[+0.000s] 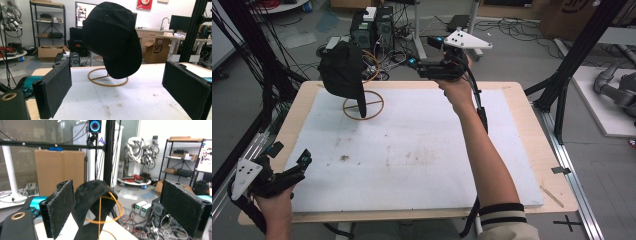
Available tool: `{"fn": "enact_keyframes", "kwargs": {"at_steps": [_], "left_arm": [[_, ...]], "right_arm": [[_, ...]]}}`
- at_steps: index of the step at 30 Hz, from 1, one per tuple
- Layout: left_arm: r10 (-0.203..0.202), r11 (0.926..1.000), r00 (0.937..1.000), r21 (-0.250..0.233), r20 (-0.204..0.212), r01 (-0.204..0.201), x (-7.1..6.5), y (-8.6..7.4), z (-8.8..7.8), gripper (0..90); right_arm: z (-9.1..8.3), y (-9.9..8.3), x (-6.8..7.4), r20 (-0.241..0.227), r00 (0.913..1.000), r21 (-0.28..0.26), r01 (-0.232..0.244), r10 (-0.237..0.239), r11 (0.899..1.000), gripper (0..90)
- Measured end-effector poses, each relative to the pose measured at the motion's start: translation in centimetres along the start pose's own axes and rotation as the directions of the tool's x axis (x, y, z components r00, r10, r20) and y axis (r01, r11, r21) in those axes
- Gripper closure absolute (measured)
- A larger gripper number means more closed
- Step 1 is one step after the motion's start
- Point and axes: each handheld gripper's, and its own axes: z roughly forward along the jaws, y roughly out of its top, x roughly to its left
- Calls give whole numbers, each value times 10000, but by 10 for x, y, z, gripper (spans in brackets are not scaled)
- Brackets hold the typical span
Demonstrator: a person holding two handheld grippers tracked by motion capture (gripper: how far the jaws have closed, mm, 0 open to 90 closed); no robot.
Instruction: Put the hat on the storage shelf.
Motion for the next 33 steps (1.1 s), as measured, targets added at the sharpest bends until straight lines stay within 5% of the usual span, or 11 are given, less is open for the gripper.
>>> {"fn": "enact_keyframes", "kwargs": {"at_steps": [12, 24, 33], "left_arm": [[35, 10000, 10000, 13, 84, -36, -3, 0, 3, 92], [11, 10000, 9999, 13, 147, -11, -5, 0, 6, 92], [10, 10000, 9998, 4, 211, -10, -7, 0, 7, 92]], "right_arm": [[-40, 9, -3, 682, 9975, 15, 182, -183, 9998, 122], [-67, 13, -6, 1840, 9822, 445, 305, -382, 9985, 122], [-94, 8, -6, 2131, 9755, 282, 501, -550, 9983, 122]]}}
